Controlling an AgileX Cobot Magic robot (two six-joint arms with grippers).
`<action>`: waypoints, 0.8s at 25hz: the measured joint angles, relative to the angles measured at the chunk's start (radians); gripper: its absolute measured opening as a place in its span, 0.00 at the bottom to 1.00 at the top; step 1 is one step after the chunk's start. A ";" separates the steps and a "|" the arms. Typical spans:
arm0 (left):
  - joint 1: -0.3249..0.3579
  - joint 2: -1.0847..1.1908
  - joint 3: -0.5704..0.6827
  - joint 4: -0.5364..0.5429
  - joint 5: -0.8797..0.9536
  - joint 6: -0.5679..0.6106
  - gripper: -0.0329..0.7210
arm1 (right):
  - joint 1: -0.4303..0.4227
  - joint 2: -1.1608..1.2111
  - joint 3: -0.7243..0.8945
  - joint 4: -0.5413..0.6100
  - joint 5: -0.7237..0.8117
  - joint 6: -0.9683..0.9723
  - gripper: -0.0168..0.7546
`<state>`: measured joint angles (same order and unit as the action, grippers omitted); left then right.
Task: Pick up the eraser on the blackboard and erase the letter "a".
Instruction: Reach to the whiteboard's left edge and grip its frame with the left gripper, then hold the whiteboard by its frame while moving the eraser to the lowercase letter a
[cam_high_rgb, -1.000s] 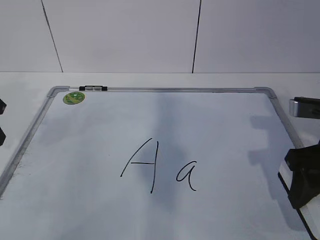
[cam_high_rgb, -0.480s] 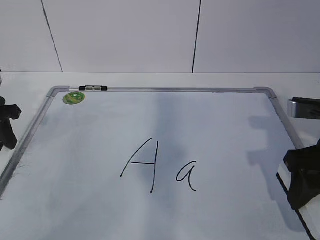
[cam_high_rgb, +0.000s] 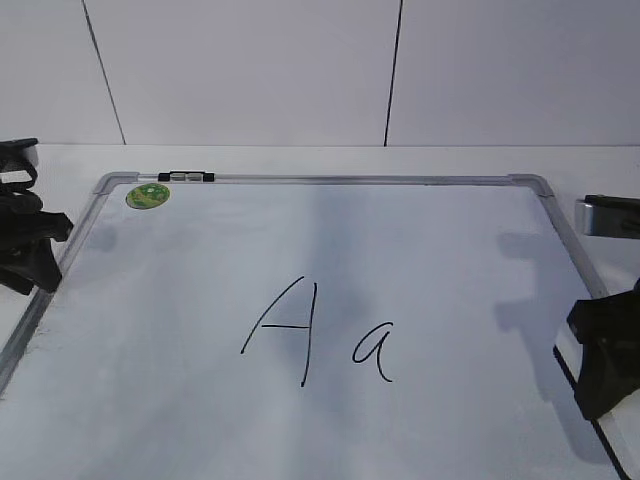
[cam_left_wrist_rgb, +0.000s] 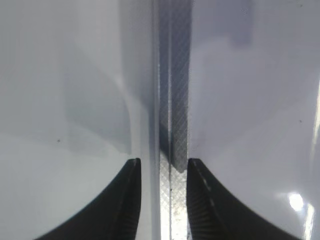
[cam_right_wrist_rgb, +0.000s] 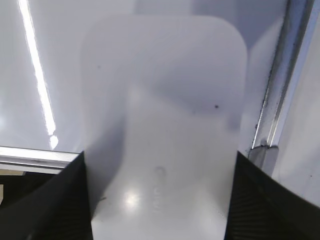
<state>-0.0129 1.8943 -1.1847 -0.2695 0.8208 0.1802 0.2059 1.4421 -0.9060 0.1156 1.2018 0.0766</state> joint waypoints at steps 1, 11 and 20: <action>-0.003 0.002 0.000 0.001 -0.002 0.000 0.35 | 0.000 0.000 0.000 0.000 0.000 0.000 0.71; -0.004 0.037 -0.006 0.008 0.000 -0.012 0.36 | 0.000 0.002 0.000 -0.002 0.000 0.000 0.71; -0.004 0.051 -0.055 0.006 0.065 -0.015 0.35 | 0.000 0.004 0.000 -0.004 0.002 -0.002 0.71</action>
<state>-0.0174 1.9453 -1.2396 -0.2633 0.8862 0.1649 0.2059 1.4457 -0.9060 0.1119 1.2035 0.0750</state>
